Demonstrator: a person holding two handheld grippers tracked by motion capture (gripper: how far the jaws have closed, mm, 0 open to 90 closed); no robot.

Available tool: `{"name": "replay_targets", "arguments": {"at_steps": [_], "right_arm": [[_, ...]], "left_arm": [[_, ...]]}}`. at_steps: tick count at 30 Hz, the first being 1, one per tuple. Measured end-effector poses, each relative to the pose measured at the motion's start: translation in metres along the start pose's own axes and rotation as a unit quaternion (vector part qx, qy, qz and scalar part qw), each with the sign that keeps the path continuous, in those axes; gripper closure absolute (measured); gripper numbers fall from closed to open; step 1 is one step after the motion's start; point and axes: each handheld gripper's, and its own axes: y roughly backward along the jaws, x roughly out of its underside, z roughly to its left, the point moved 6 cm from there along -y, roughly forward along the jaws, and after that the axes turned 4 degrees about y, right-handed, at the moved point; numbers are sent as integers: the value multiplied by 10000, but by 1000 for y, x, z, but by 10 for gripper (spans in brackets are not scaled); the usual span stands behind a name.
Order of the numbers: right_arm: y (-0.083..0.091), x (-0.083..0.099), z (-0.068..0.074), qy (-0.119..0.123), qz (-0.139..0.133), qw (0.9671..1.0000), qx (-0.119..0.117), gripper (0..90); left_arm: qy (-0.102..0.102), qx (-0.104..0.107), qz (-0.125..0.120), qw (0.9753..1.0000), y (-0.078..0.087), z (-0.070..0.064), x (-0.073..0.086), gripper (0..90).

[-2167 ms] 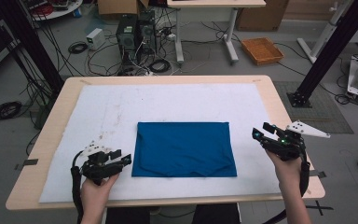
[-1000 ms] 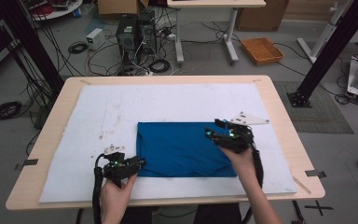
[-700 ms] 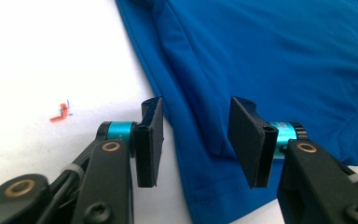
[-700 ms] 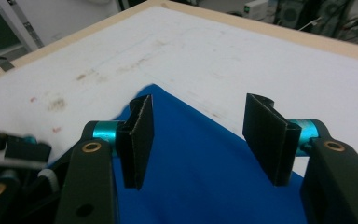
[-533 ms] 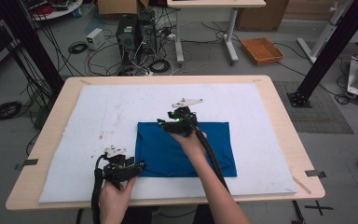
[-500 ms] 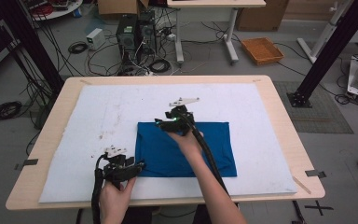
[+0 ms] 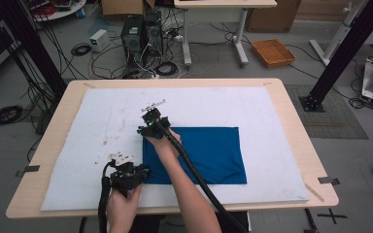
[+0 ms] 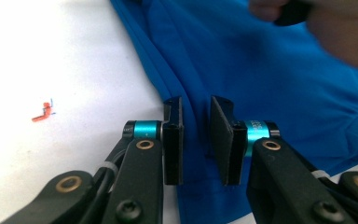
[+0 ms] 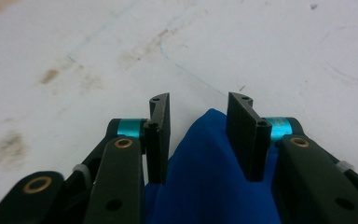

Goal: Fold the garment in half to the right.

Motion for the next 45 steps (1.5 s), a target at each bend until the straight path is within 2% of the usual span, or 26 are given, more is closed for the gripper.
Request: {"name": "replay_targets", "arguments": {"at_steps": [2,3,7,11,16,19,23,28,34,41,43,45], "right_arm": [[-8,1,-1,129,158,9997,161,619],[-11,1,0,177,199,9995,164,621],[-18,1,0,558,261,9968,508,716],[-18,1,-1,718,263,9953,588,783],[-13,-4,-2,590,78,9965,595,874],[-8,-7,-1,510,-64,9974,512,883],[0,-10,-4,398,-185,9985,336,884],[20,-14,-12,165,-510,9985,56,883],[58,-16,-30,-55,-877,9956,-319,879],[106,-7,-65,-114,-1139,9932,-219,880],[118,-2,-76,-154,-1186,9927,-160,890],[126,4,-84,-248,-1206,9923,-152,900]], "left_arm": [[-25,9,-20,10000,0,0,1,737],[-42,4,-33,10000,0,0,1,736],[-49,-26,-49,10000,0,0,1,739],[-49,-73,-63,9999,0,0,1,756],[-81,-51,-61,9999,-1,-2,1,812],[-122,-43,-53,9999,-1,-4,0,833],[-58,62,-81,9999,2,-4,-1,844],[-174,185,-198,9995,11,-14,-7,845],[-298,561,-259,9976,22,-35,-19,845],[-245,1155,-178,9928,18,-71,-31,844],[-313,1223,-154,9919,12,-82,-33,845],[-433,1199,-106,9918,6,-91,-32,845]]}}
